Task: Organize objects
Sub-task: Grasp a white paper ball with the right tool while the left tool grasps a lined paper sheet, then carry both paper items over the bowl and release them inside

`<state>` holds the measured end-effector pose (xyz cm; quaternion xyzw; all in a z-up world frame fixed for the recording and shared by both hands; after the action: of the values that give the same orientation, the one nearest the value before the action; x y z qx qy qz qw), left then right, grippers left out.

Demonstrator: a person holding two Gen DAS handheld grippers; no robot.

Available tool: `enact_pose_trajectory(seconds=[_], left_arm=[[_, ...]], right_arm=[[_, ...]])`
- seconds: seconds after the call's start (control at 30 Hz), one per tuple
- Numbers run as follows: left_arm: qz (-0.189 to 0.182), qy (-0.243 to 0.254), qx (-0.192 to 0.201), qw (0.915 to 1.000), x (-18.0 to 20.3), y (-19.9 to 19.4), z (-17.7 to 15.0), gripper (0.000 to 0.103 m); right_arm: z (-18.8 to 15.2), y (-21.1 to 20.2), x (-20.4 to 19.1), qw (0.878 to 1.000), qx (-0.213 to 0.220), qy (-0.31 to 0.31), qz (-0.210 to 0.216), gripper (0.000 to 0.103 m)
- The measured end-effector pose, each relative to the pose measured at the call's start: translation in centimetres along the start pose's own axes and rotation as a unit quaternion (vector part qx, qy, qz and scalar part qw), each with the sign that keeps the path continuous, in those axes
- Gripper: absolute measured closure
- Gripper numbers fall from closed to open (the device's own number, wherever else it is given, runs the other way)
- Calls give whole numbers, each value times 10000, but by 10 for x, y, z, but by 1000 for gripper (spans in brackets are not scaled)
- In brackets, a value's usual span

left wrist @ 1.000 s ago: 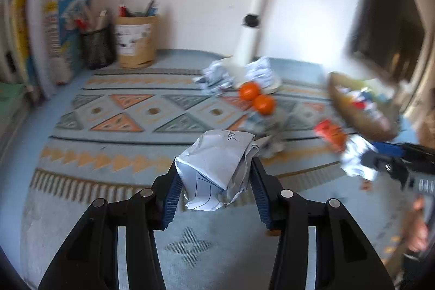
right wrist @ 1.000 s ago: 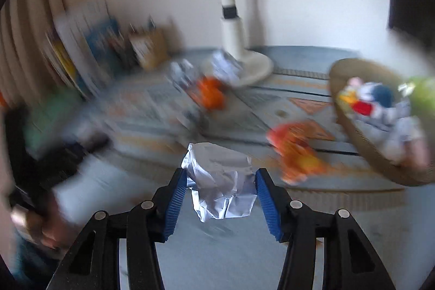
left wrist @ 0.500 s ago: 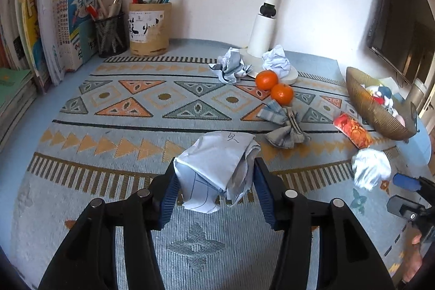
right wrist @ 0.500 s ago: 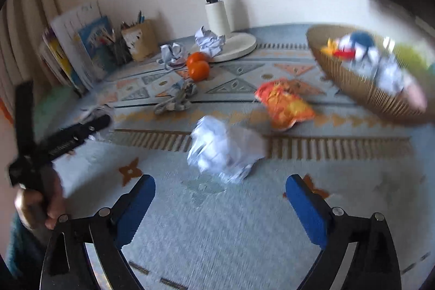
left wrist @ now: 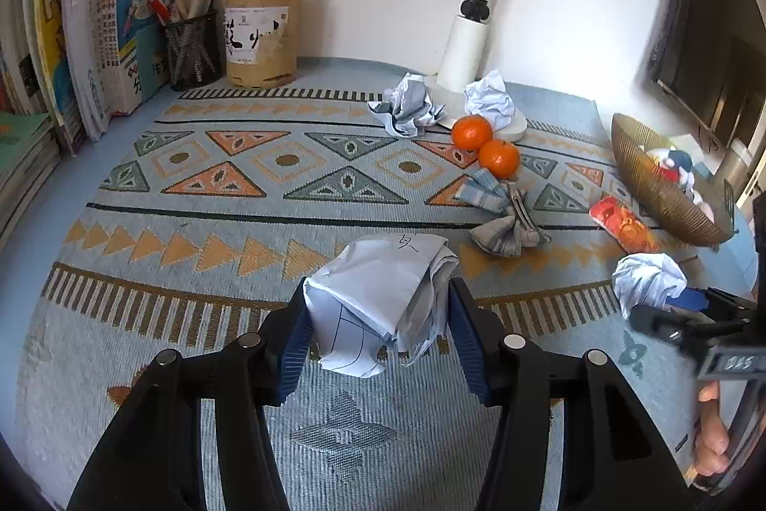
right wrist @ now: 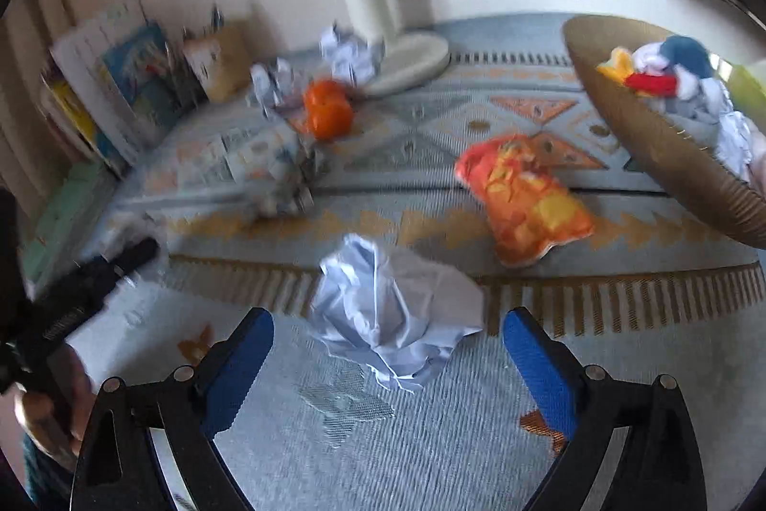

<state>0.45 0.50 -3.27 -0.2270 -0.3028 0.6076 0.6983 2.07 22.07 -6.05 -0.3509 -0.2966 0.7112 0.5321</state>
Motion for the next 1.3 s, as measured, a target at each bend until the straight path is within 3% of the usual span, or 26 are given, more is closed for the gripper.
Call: enact_pose_trajectory(seconds=[0.1,0.17,0.37,0.5,0.63,0.8,0.9,1.0,1.03,1.13,1.3], left_arm=[[-49,-1,26,10000,0,-1,0,52],[-57,-35,38,10000,-2,-2,0,52],[49,-37,14,10000,-2,-1,1,52],[214,114,5,9997,4,-1,4,53],[-429,198,232,9986,40,-21,25,54],[-1337,485,478,9887,124,-33,80,55],[-1490,1018,623,9816,185,-26,106,55],[-1636,1513,622,9729,250,1,122,55],[-1543,1643,683,9719,262,8,124,55],[-1377,2047,693,9666,303,41,129,55],[-1662,1816,355,9686,332,94,144,55]], right_arm=[[0,-2,-1,9996,106,-117,-230,18],[1,-5,-3,9990,225,-218,-307,47],[2,-24,-14,9955,739,-490,-345,48],[1,-37,-8,9951,862,-323,-373,48],[3,-75,11,9923,1129,-256,-447,48],[39,-148,78,9809,1770,264,-761,48],[62,-177,138,9687,2054,964,-1004,48],[73,-186,209,9326,1938,1955,-2336,48],[77,-181,228,9264,1896,2227,-2374,47],[95,-155,249,9364,1769,2424,-1820,48],[139,-108,260,9525,1499,2273,-1367,48]])
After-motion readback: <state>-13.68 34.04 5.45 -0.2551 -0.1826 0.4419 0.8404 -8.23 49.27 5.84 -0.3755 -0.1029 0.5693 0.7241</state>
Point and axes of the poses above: each gripper's, at about its wrist camera, not at the fingertips, and y roughly the way its jaws point, x to its right, z to its top, the point moved 7 cm from there along y, roughly the way its jaws point
